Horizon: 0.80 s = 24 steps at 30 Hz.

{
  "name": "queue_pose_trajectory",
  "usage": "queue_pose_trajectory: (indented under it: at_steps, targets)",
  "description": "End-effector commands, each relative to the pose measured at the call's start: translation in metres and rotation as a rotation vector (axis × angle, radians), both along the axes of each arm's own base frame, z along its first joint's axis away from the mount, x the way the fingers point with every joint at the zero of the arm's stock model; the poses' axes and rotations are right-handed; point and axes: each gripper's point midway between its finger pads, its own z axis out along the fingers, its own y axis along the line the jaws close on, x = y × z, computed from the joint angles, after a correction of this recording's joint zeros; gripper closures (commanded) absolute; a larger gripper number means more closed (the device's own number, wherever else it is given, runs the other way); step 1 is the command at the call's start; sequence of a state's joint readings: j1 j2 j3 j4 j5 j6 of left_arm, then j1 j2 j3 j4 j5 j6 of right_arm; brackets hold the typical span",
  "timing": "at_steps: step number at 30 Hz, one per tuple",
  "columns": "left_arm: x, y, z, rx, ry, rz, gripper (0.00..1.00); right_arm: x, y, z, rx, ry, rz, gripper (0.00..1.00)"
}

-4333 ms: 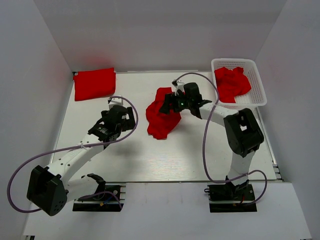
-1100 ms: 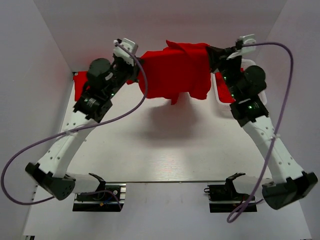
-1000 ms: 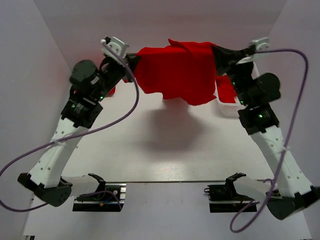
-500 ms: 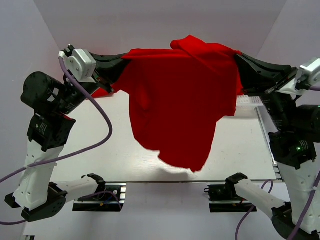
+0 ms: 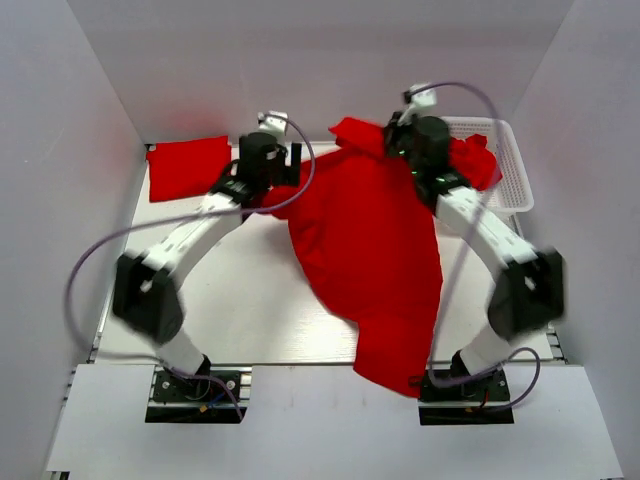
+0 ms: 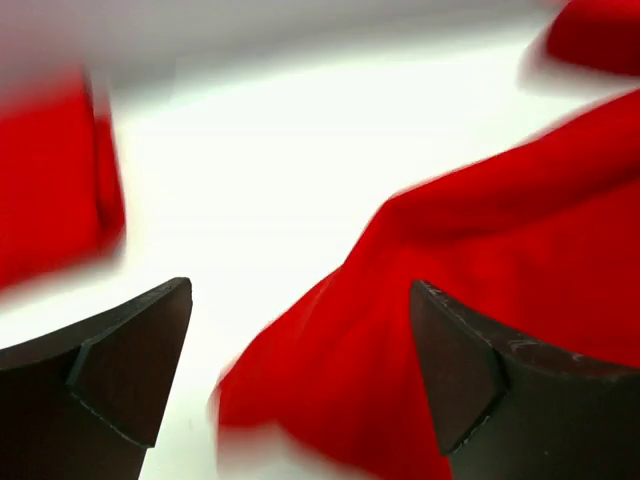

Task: Fold and stack the t-shirts
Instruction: Flatten out the tshirt

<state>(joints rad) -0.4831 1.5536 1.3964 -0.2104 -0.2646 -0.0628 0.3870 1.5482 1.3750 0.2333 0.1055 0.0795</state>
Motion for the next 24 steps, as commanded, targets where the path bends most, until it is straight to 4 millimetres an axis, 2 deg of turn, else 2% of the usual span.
queue_pose_trajectory:
  at_steps: [1,2,3,4,5,7,8,9,10,11,12,13,14,16,17,18,20,21,24]
  targets:
    - [0.027,0.058,-0.082,0.047,0.245,0.320,0.00,0.055,0.006,-0.095,0.006,0.231,-0.065,0.79]
    - [0.026,0.067,-0.102,0.094,0.338,0.346,0.00,0.078,0.009,-0.102,0.005,0.250,-0.061,0.47]
    - [0.047,0.065,-0.109,0.104,0.358,0.359,0.00,0.077,0.010,-0.154,-0.056,0.414,-0.065,0.41]
    - [0.055,0.075,-0.112,0.108,0.373,0.382,0.00,0.087,0.014,-0.138,-0.047,0.393,-0.053,0.35]
    - [0.061,0.070,-0.111,0.095,0.370,0.368,0.00,0.092,0.014,-0.136,-0.055,0.397,-0.058,0.21]
    - [0.070,0.066,-0.109,0.069,0.360,0.331,0.00,0.090,0.017,-0.143,-0.078,0.392,-0.038,0.10]
    - [0.069,0.069,-0.105,0.059,0.350,0.320,0.00,0.086,0.014,-0.135,-0.074,0.374,-0.034,0.10]
    - [0.067,0.067,-0.112,0.044,0.339,0.307,0.00,0.081,0.013,-0.121,-0.090,0.336,-0.023,0.10]
    - [0.064,0.061,-0.112,0.027,0.337,0.265,0.00,0.077,0.014,-0.123,-0.065,0.319,-0.018,0.10]
    - [0.060,0.059,-0.102,0.005,0.313,0.247,0.00,0.068,0.010,-0.123,-0.079,0.319,-0.016,0.10]
    - [0.050,0.059,-0.115,0.007,0.337,0.233,0.00,0.062,0.009,-0.111,-0.075,0.296,-0.013,0.10]
    - [0.048,0.056,-0.114,-0.001,0.323,0.206,0.00,0.054,0.005,-0.125,-0.087,0.327,-0.018,0.10]
    - [0.039,0.059,-0.127,0.010,0.346,0.207,0.00,0.045,0.002,-0.128,-0.094,0.338,-0.015,0.10]
    - [0.031,0.062,-0.125,0.008,0.342,0.207,0.00,0.031,-0.004,-0.137,-0.111,0.361,-0.022,0.10]
    - [0.025,0.063,-0.137,-0.003,0.371,0.221,0.00,0.024,-0.005,-0.133,-0.106,0.360,-0.020,0.10]
    - [0.019,0.064,-0.138,-0.005,0.385,0.227,0.00,0.009,-0.009,-0.151,-0.109,0.405,-0.014,0.10]
    - [0.005,0.066,-0.145,-0.010,0.421,0.222,0.00,-0.004,-0.010,-0.149,-0.087,0.413,-0.004,0.10]
    - [-0.001,0.065,-0.148,-0.013,0.432,0.212,0.00,-0.021,-0.016,-0.170,-0.084,0.464,-0.007,0.10]
    - [-0.023,0.059,-0.155,-0.044,0.442,0.165,0.00,-0.055,-0.021,-0.192,-0.049,0.520,0.000,0.10]
